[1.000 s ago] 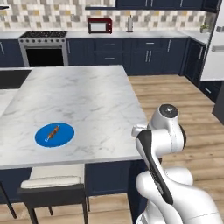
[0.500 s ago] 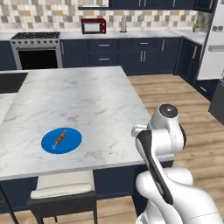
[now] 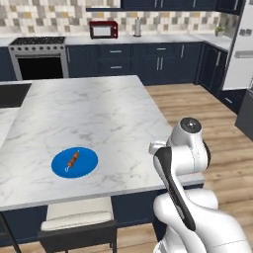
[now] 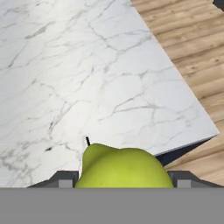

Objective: Pick up the pear and apple from the fridge and place one fruit on each plate on the dining counter.

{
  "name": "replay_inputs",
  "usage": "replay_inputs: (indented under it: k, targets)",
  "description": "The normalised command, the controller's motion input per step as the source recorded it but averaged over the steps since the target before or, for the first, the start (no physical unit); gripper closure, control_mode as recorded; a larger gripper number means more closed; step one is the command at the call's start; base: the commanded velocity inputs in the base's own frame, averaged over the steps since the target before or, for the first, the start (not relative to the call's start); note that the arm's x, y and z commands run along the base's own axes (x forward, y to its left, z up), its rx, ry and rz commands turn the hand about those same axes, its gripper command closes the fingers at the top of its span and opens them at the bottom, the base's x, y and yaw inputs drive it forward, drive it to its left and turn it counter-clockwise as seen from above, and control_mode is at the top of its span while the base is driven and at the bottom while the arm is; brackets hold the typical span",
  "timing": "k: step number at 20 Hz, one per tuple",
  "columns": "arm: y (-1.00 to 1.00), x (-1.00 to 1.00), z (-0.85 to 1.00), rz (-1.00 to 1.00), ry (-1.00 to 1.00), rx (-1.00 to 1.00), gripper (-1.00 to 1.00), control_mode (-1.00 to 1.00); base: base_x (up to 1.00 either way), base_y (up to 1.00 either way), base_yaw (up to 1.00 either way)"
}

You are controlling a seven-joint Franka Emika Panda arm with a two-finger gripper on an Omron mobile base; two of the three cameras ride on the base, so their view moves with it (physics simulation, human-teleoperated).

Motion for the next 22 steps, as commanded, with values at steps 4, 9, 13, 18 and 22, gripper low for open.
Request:
replay_inputs:
  k: [4, 9, 13, 18, 22]
  targets:
    - [0.11, 0.04, 0.00, 0.00, 0.00, -0.01, 1.00, -1.00, 0.12, 0.34, -0.02]
    - [0.74, 0.52, 0.00, 0.16, 0.06, -0.03, 1.00, -1.00, 0.00, 0.00, 0.00]
    - [0.98, 0.91, 0.03, 0.22, 0.17, -0.06, 1.00, -1.00, 0.00, 0.00, 0.00]
    - [1.00, 0.89, 0.30, 0.15, 0.18, -0.08, 1.00, -1.00, 0.00, 0.00, 0.00]
    - [1.00, 0.84, 0.50, 0.13, 0.12, -0.04, 1.00, -1.00, 0.00, 0.00, 0.00]
